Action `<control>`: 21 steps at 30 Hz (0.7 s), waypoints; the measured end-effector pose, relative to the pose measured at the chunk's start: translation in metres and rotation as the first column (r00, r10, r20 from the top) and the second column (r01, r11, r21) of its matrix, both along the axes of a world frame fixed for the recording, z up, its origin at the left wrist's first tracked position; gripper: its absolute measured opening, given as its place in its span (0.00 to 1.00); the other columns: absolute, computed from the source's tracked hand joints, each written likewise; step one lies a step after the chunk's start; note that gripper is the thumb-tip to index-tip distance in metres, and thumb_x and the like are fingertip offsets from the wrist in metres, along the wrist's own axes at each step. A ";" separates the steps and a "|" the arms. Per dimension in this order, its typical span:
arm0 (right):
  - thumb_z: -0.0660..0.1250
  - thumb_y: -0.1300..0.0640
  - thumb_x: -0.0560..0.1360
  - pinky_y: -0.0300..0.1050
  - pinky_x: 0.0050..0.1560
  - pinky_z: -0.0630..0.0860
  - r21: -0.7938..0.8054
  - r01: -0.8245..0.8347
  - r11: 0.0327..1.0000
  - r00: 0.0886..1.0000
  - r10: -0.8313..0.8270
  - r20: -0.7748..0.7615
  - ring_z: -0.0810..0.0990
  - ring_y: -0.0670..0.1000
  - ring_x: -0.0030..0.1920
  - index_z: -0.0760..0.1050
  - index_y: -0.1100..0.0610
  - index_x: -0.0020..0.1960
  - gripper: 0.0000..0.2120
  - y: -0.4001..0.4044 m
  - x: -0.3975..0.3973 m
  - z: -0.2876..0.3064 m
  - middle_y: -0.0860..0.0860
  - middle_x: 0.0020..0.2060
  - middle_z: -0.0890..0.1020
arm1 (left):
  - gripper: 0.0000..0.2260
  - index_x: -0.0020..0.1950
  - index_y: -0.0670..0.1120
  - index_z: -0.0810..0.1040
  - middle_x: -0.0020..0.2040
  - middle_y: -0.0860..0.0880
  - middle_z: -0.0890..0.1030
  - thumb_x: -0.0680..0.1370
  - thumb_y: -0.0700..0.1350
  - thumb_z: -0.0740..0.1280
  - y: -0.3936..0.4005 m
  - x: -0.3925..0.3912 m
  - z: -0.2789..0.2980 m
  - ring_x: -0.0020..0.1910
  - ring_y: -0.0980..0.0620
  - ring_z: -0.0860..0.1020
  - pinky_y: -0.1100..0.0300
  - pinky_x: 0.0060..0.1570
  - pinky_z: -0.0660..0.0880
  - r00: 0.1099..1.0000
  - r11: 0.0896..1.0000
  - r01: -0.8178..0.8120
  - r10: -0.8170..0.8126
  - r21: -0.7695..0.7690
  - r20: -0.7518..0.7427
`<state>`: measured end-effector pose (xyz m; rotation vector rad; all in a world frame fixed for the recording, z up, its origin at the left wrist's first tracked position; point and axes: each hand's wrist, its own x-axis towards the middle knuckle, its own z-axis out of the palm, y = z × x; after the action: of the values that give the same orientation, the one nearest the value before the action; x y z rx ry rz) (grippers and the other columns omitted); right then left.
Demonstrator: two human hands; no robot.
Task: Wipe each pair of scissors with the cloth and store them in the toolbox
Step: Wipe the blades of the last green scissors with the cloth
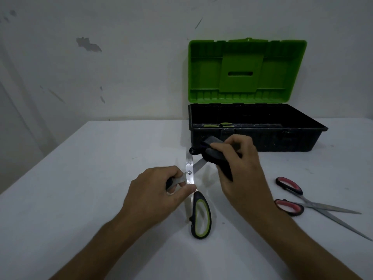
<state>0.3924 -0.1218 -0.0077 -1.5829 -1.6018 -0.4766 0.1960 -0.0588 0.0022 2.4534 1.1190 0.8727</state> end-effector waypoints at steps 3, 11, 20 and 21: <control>0.73 0.54 0.72 0.41 0.56 0.75 -0.159 -0.132 0.978 0.990 0.123 -0.064 0.71 0.50 0.57 0.70 0.52 0.70 0.27 -0.004 0.002 -0.005 0.49 0.65 0.64 | 0.17 0.31 0.55 0.70 0.26 0.55 0.71 0.70 0.63 0.69 0.002 -0.001 -0.002 0.29 0.57 0.70 0.64 0.30 0.62 0.999 0.998 -0.038 0.038 -0.054 -0.001; 0.54 0.44 0.79 0.31 0.51 0.66 -0.313 -0.178 0.933 0.980 0.140 -0.138 0.69 0.44 0.55 0.58 0.34 0.75 0.24 -0.007 0.013 -0.003 0.42 0.61 0.66 | 0.17 0.32 0.51 0.73 0.27 0.57 0.72 0.69 0.63 0.70 0.009 -0.003 -0.006 0.27 0.57 0.68 0.63 0.30 0.63 0.998 0.989 -0.020 0.028 -0.145 0.054; 0.68 0.61 0.76 0.25 0.48 0.70 -0.023 -0.105 0.994 0.978 0.099 -0.184 0.76 0.39 0.47 0.64 0.47 0.74 0.29 -0.005 0.018 0.007 0.42 0.54 0.79 | 0.16 0.33 0.54 0.71 0.27 0.56 0.71 0.69 0.64 0.69 0.006 -0.002 -0.003 0.27 0.56 0.68 0.63 0.31 0.65 0.994 0.992 0.059 -0.048 -0.116 0.095; 0.68 0.61 0.76 0.28 0.51 0.72 0.021 -0.085 0.996 0.977 0.088 -0.192 0.77 0.41 0.50 0.67 0.48 0.73 0.27 -0.005 0.019 0.008 0.44 0.56 0.80 | 0.15 0.32 0.56 0.70 0.27 0.57 0.71 0.70 0.63 0.69 0.006 -0.002 -0.002 0.27 0.56 0.68 0.64 0.31 0.63 0.996 0.993 0.053 -0.045 -0.105 0.080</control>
<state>0.4114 -0.1263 0.0004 -1.4946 -1.5092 -0.2770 0.1942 -0.0532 0.0001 2.3299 1.0466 0.8626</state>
